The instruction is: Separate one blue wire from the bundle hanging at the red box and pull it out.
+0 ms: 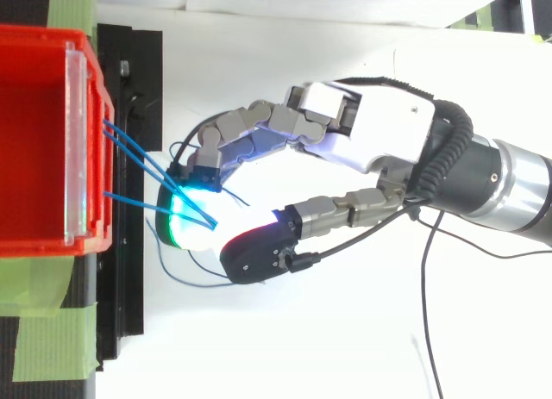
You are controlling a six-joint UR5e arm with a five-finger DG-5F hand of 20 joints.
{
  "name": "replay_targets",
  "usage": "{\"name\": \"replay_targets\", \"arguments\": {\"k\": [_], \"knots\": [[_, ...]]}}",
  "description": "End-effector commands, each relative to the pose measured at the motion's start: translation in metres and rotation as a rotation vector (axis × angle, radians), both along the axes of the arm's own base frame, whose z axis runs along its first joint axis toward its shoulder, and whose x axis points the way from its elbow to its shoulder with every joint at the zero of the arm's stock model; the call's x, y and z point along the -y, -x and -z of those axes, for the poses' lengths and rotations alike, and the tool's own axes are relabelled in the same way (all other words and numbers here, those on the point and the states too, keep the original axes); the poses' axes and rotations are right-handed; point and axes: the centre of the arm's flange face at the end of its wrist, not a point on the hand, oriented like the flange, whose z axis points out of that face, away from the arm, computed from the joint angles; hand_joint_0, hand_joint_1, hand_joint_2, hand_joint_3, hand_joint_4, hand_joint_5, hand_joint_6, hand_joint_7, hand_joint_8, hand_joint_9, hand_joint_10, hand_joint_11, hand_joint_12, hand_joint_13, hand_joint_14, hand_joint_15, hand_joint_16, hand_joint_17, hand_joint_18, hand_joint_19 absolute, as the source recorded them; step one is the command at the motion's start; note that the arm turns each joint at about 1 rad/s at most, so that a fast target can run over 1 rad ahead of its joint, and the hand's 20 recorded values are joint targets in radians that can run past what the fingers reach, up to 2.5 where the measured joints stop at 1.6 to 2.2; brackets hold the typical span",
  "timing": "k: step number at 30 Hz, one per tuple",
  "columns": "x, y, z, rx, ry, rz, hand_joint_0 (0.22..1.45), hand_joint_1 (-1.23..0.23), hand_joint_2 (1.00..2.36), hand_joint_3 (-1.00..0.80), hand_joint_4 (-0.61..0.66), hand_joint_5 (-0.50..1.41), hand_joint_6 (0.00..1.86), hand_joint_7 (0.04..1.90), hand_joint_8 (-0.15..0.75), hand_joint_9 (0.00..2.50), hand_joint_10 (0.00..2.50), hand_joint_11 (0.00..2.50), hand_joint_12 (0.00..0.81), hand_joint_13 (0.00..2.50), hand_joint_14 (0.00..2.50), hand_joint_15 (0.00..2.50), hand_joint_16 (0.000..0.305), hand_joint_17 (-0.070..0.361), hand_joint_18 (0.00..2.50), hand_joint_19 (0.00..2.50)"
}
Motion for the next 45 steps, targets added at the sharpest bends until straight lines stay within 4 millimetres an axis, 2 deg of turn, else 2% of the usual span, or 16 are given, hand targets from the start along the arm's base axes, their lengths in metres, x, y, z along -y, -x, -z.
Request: {"name": "replay_targets", "arguments": {"k": [1, 5, 6, 9, 14, 19, 25, 27, 30, 34, 42, 43, 45], "knots": [[-0.0009, 0.0037, 0.0044, -0.013, -0.155, -0.035, 0.63, -0.76, 1.03, -0.01, 0.19, -0.18, 0.8, 1.02, 0.342, 0.74, 0.01, 0.54, 0.36, 0.67, 0.01, 0.39, 0.044, 0.099, 0.6, 0.49], [-0.0012, 0.0079, 0.0097, -0.042, -0.254, -0.05, 0.63, -0.76, 1.03, -0.01, 0.19, -0.18, 0.8, 1.02, 0.343, 0.74, 0.01, 0.53, 0.348, 0.66, 0.01, 0.34, 0.043, 0.096, 0.6, 0.44], [-0.0011, 0.0081, 0.01, -0.043, -0.264, -0.051, 0.63, -0.76, 1.03, -0.02, 0.19, -0.18, 0.8, 1.02, 0.344, 0.74, 0.01, 0.52, 0.309, 0.62, 0.01, 0.26, 0.038, 0.085, 0.58, 0.4], [-0.0008, 0.0099, 0.0121, -0.05, -0.32, -0.057, 0.63, -0.76, 1.03, -0.01, 0.21, -0.18, 0.8, 1.02, 0.351, 0.74, 0.01, 0.48, 0.261, 0.57, 0.01, 0.14, 0.029, 0.065, 0.53, 0.29], [-0.0004, 0.0118, 0.0114, -0.06, -0.39, -0.062, 0.64, -0.76, 1.03, -0.02, 0.21, -0.18, 0.8, 1.03, 0.356, 0.73, 0.01, 0.43, 0.256, 0.55, 0.0, 0.11, 0.026, 0.059, 0.52, 0.22], [-0.0009, 0.0091, 0.0077, -0.087, -0.447, -0.06, 0.64, -0.75, 1.03, -0.04, 0.22, -0.18, 0.8, 1.03, 0.353, 0.74, 0.01, 0.44, 0.256, 0.65, 0.01, 0.14, 0.024, 0.054, 0.53, 0.2], [-0.0013, 0.0087, 0.0061, -0.123, -0.47, -0.056, 0.65, -0.74, 1.03, -0.05, 0.22, -0.18, 0.8, 1.03, 0.347, 0.71, 0.01, 0.51, 0.3, 0.89, 0.02, 0.48, 0.024, 0.054, 0.55, 0.26], [-0.0017, 0.0079, 0.0052, -0.124, -0.47, -0.059, 0.65, -0.74, 1.03, -0.05, 0.22, -0.18, 0.8, 1.03, 0.344, 0.71, 0.01, 0.53, 0.331, 1.01, 0.02, 0.71, 0.026, 0.058, 0.57, 0.29], [-0.0026, 0.0079, 0.0053, -0.127, -0.469, -0.068, 0.65, -0.74, 1.03, -0.06, 0.22, -0.18, 0.8, 1.03, 0.342, 0.71, 0.01, 0.55, 0.355, 1.1, 0.02, 0.96, 0.029, 0.065, 0.6, 0.34], [-0.0028, 0.0079, 0.0053, -0.128, -0.468, -0.069, 0.65, -0.74, 1.03, -0.06, 0.21, -0.19, 0.8, 1.03, 0.345, 0.72, 0.01, 0.59, 0.36, 1.15, 0.02, 1.15, 0.032, 0.072, 0.63, 0.39], [-0.0028, 0.0078, 0.0051, -0.131, -0.469, -0.068, 0.65, -0.74, 1.03, -0.07, 0.21, -0.19, 0.8, 1.02, 0.343, 0.76, 0.01, 0.7, 0.342, 1.23, 0.0, 1.57, 0.046, 0.104, 0.86, 0.78], [-0.0028, 0.0078, 0.0051, -0.131, -0.469, -0.068, 0.65, -0.74, 1.03, -0.07, 0.21, -0.19, 0.8, 1.02, 0.343, 0.76, 0.02, 0.71, 0.345, 1.22, 0.06, 1.57, 0.047, 0.107, 0.88, 0.82], [-0.0029, 0.0078, 0.0051, -0.131, -0.469, -0.07, 0.65, -0.74, 1.03, -0.07, 0.22, -0.19, 0.8, 1.02, 0.344, 0.76, 0.02, 0.72, 0.338, 1.17, 0.32, 1.53, 0.05, 0.112, 0.97, 0.97]]}}
